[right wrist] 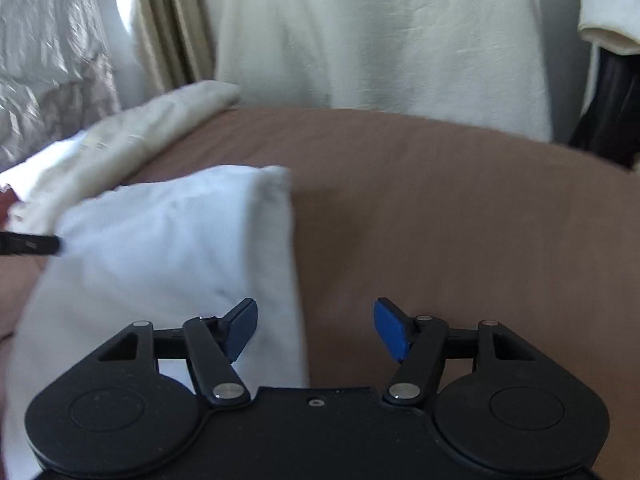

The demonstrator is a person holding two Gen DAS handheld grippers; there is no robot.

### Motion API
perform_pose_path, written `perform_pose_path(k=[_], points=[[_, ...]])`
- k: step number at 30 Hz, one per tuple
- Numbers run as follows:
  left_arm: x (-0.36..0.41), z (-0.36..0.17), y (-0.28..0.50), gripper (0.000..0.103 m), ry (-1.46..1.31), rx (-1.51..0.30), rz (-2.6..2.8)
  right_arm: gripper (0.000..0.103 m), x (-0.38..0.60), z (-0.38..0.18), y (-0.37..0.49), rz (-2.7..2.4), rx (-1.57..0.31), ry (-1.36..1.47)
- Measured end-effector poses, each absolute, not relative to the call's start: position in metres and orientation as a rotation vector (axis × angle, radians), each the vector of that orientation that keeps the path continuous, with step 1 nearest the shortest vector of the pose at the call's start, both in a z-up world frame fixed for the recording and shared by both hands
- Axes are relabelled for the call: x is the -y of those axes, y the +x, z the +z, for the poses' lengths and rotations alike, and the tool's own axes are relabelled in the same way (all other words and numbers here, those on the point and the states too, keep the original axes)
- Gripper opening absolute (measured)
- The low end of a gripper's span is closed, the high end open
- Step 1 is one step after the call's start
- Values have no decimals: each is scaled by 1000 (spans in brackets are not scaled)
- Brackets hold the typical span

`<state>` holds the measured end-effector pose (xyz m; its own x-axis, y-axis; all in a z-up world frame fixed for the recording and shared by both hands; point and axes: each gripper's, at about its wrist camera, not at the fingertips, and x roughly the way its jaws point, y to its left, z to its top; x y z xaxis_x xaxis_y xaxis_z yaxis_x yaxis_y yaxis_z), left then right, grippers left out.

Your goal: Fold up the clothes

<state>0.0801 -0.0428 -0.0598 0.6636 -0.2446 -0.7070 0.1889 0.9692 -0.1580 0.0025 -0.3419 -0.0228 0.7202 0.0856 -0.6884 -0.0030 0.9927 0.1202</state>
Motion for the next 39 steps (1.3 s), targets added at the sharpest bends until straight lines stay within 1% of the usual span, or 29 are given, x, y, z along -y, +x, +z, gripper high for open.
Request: perform_pose_path(k=[1,3,5,7,10,12,13,14,15,16,17,19,20,21,22,23,24,25,26,27,29,31,32,33,34,35,36,37,39], points=[[35,-60,81,54,-107,-826,-250,69,350,-21,3,86,-799,158],[14,-69,86,54,-274,-913,-334,69,378,-22,-2,232,-856,370],[-2,-89,97,54,-481,-1001,-431,74,405,-37,1,347,-912,590],[-8,-104,105,54,-597,-1040,-473,76,425,-54,2,388,-925,727],[-2,-118,122,54,-601,-1051,-477,76,437,-72,7,466,-916,819],[8,-125,132,50,-605,-1034,-494,76,433,-79,19,540,-902,843],[16,-124,134,39,-570,-1021,-498,76,433,-83,25,565,-892,885],[25,-118,130,33,-493,-994,-503,73,429,-82,28,579,-869,905],[34,-108,123,31,-397,-954,-504,65,425,-81,31,592,-844,923],[42,-98,117,29,-318,-911,-506,46,414,-71,28,618,-814,860],[48,-87,110,28,-262,-865,-511,35,402,-61,24,644,-783,789],[53,-66,101,27,-226,-764,-528,32,384,-34,9,686,-706,631],[55,-55,97,27,-218,-703,-534,28,382,-21,4,703,-676,625],[59,-44,92,27,-191,-626,-534,26,381,-9,-1,719,-645,624],[65,-34,89,28,-143,-556,-529,21,382,3,-8,728,-596,629],[72,-29,91,32,-99,-535,-516,21,384,13,-13,712,-556,625],[79,-29,99,36,-72,-560,-502,22,385,20,-17,648,-539,596],[82,-33,106,42,-66,-593,-488,26,387,25,-20,558,-544,548],[80,-41,112,42,-91,-638,-474,33,389,24,-22,490,-558,519],[78,-50,118,43,-116,-682,-460,36,395,18,-22,448,-580,530],[64,-68,124,45,-174,-785,-417,47,414,-4,-23,400,-647,677],[41,-77,119,45,-289,-854,-417,48,431,-29,-28,370,-686,848],[30,-79,114,46,-348,-887,-424,53,433,-35,-32,359,-702,883],[22,-78,107,48,-393,-929,-433,57,435,-40,-35,347,-718,915],[14,-78,101,55,-439,-971,-442,63,437,-45,-38,335,-734,946],[9,-79,95,61,-463,-1032,-440,65,435,-46,-42,371,-738,970],[11,-81,88,62,-451,-1097,-434,65,432,-46,-47,412,-741,994],[14,-83,80,62,-435,-1127,-450,69,429,-47,-51,452,-743,1018],[21,-89,65,62,-408,-1184,-480,77,412,-39,-52,485,-763,948]])
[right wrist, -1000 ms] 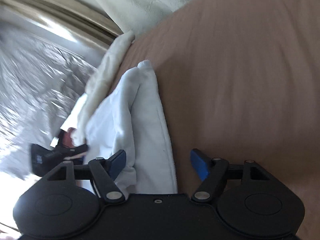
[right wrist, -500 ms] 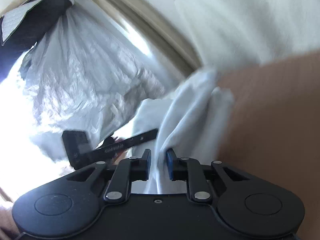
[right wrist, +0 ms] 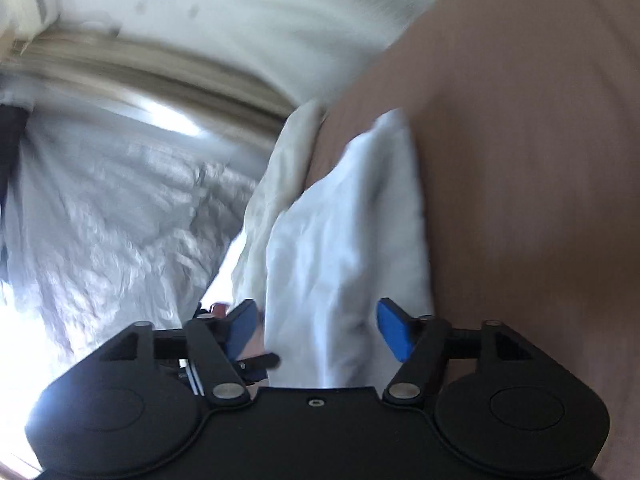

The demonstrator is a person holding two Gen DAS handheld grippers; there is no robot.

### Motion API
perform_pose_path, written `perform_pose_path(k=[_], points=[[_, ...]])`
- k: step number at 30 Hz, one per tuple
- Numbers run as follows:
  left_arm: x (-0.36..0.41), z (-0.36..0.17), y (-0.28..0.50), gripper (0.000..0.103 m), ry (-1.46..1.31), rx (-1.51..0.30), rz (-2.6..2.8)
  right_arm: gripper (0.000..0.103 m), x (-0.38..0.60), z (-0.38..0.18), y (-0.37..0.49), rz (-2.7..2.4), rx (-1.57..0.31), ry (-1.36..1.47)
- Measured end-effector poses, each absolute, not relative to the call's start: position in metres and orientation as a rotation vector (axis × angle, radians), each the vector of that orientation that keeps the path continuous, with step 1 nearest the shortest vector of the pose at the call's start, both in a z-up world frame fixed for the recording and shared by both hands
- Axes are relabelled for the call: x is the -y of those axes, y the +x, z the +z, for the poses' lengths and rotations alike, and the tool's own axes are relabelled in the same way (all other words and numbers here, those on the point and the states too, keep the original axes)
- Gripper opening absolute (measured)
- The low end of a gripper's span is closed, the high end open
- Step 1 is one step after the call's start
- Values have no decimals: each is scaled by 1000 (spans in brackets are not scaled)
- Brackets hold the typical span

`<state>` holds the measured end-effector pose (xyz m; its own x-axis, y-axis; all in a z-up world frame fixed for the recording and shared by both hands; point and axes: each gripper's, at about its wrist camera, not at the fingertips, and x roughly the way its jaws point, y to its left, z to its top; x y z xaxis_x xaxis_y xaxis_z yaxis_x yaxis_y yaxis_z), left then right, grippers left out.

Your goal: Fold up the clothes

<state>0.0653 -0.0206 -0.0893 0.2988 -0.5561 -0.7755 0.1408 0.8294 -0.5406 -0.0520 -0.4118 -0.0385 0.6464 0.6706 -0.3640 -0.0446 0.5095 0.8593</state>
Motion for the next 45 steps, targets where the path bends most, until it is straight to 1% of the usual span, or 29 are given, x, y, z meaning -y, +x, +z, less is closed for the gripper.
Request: perform_pose_path(k=[1,3,4,5,7,8,9,12,15,17,19,21,22,23,24,25,27,29,31,32,33,34,35,39,41,43,45], points=[[24,-95,61,62,-408,-1210,-493,83,399,-30,-53,462,-783,842],[28,-105,50,62,-399,-1242,-512,83,370,-19,-58,365,-842,534],[28,-105,43,62,-381,-1228,-508,76,361,-23,-63,310,-886,416],[27,-103,40,62,-363,-1225,-506,58,353,-27,-68,254,-930,301],[25,-100,34,63,-310,-1216,-489,55,354,-33,-87,226,-914,269],[24,-98,31,63,-279,-1204,-482,52,356,-32,-93,214,-921,282],[22,-96,29,63,-249,-1193,-474,51,359,-30,-99,203,-930,298],[14,-93,30,63,-292,-1161,-473,52,367,-27,-113,208,-946,348],[9,-86,44,63,-421,-1090,-513,58,383,-32,-96,286,-915,507],[11,-90,54,63,-476,-1097,-563,71,400,-45,-81,321,-892,671],[16,-98,60,63,-489,-1120,-572,76,405,-61,-51,360,-869,807],[16,-104,62,54,-496,-1118,-560,76,409,-71,-28,379,-844,872],[17,-105,62,36,-479,-1112,-560,76,406,-73,-22,384,-827,874],[22,-104,63,28,-439,-1099,-570,71,403,-75,-16,390,-809,874],[26,-100,60,25,-392,-1073,-584,62,396,-72,-14,368,-799,871],[28,-93,53,22,-350,-1035,-594,27,383,-61,-15,373,-779,800],[36,-76,43,21,-275,-947,-627,24,357,-40,-18,371,-723,625],[40,-63,39,21,-260,-876,-666,22,349,-22,-27,362,-673,561],[38,-61,41,21,-287,-869,-680,22,348,-8,-34,352,-637,552],[38,-67,47,25,-305,-892,-672,24,348,-9,-32,312,-650,513],[35,-71,51,25,-324,-917,-661,27,348,-11,-28,269,-665,471],[30,-77,54,25,-345,-942,-645,32,352,-19,-25,233,-699,462],[26,-81,57,25,-374,-955,-625,33,357,-28,-22,197,-734,456],[16,-87,62,25,-482,-960,-594,43,394,-63,-25,275,-737,777],[12,-86,62,25,-507,-963,-588,55,400,-66,-22,299,-765,807],[12,-84,60,25,-524,-966,-584,57,396,-66,-21,321,-787,777],[6,-71,55,29,-499,-943,-581,60,386,-65,-16,354,-822,751]])
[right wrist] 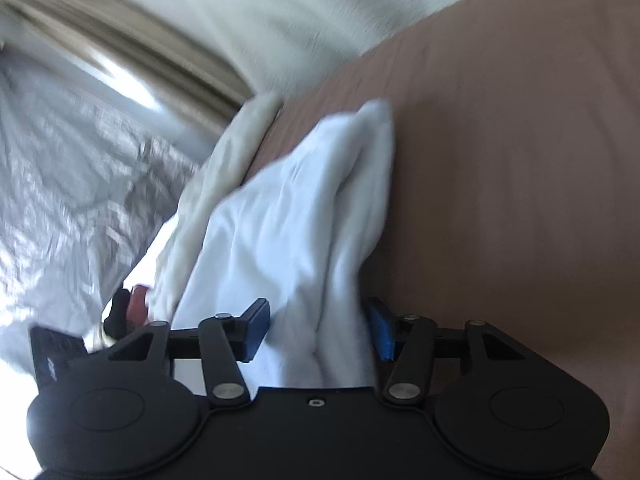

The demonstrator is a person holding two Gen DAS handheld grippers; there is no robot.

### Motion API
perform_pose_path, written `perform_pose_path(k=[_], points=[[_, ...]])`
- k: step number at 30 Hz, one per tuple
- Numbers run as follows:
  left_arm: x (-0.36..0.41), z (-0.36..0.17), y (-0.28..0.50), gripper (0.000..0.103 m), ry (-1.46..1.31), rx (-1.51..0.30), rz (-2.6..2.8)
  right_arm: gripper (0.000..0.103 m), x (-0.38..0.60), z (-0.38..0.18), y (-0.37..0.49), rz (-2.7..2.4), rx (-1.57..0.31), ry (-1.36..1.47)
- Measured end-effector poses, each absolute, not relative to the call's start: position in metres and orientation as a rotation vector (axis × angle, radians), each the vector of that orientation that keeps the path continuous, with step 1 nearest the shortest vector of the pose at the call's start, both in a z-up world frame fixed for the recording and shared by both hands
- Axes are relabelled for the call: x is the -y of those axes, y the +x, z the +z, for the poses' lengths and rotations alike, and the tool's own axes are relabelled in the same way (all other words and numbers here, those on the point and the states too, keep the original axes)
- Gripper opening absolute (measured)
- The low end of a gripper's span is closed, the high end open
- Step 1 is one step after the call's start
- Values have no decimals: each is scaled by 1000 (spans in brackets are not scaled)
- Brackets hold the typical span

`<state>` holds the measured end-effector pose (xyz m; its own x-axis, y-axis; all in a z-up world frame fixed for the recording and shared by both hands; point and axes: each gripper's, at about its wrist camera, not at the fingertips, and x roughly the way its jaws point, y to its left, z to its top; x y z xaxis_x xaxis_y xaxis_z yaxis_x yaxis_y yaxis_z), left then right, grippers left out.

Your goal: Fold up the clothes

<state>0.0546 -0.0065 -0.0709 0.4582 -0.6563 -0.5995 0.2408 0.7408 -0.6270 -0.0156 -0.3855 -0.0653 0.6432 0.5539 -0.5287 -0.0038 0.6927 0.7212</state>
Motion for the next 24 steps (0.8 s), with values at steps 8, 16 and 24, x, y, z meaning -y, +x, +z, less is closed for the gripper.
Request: perform_pose_path(k=[8,16,24], points=[[-9,-71,67,60,-533,-870,-483,81,357,-64,-2,400,-825,644],[18,-133,98,64,-705,-1002,-509,51,369,-79,9,424,-764,775],[65,-68,54,31,-256,-748,-545,27,338,-19,-20,398,-607,555]])
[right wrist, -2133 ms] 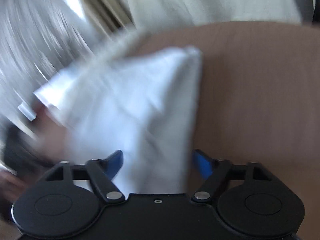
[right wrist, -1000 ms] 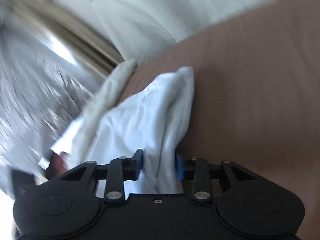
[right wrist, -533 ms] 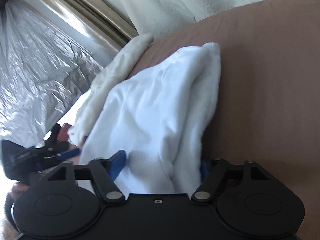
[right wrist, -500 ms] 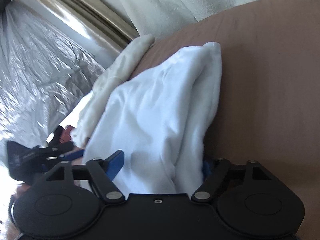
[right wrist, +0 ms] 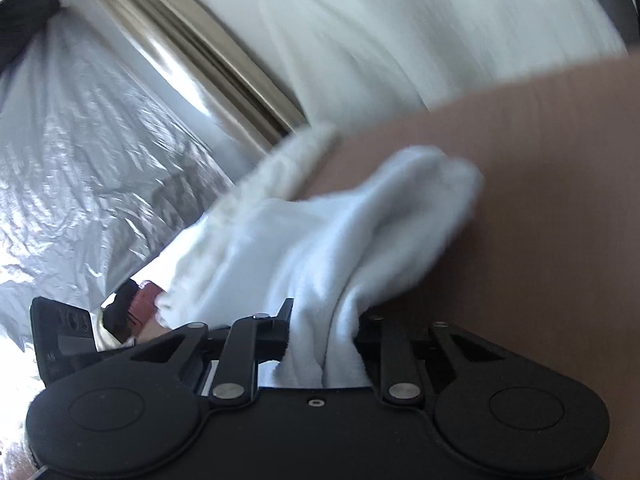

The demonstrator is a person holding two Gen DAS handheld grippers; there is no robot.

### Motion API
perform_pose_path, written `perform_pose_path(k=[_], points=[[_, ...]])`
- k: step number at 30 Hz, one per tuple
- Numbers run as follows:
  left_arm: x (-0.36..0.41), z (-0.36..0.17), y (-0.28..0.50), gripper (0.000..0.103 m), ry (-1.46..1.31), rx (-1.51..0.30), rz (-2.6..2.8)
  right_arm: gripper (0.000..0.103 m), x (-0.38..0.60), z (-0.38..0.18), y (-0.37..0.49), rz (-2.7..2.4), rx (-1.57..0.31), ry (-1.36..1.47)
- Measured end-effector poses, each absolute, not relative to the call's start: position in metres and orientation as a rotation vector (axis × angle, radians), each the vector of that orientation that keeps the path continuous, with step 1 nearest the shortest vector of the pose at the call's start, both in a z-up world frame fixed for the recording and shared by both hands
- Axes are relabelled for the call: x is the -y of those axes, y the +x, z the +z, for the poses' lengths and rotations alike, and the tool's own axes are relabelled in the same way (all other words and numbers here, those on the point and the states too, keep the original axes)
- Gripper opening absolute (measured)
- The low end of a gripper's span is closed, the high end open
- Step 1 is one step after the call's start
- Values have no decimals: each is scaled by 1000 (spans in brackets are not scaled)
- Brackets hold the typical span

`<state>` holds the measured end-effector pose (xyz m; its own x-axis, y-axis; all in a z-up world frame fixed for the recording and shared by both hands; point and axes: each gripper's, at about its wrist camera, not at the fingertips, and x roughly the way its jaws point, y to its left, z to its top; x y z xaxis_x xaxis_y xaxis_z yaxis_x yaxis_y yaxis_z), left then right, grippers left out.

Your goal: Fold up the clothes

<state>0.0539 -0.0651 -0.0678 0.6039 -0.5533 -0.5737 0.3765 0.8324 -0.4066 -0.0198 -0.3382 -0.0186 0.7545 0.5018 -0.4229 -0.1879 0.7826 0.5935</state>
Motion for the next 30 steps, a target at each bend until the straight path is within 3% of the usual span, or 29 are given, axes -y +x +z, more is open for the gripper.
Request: perform_pose_path(k=[12,20,22,24,25,26,27,30], points=[[10,12,24,30,-330,-565,-548,26,273,62,-60,377,-417,342],[-78,114,100,30,-282,-484,-430,26,185,117,18,466,-273,281],[-106,128,135,36,-305,-467,-424,26,165,123,53,466,-252,334],[-140,120,180,64,-411,-475,-385,33,154,116,96,453,-243,377],[-157,109,199,73,-459,-488,-328,51,148,101,124,434,-270,341],[-172,93,213,73,-500,-504,-254,76,141,85,151,415,-299,299],[-185,74,222,73,-544,-534,-193,82,138,66,177,379,-365,257],[-219,0,220,73,-740,-615,-142,81,130,7,226,347,-628,288]])
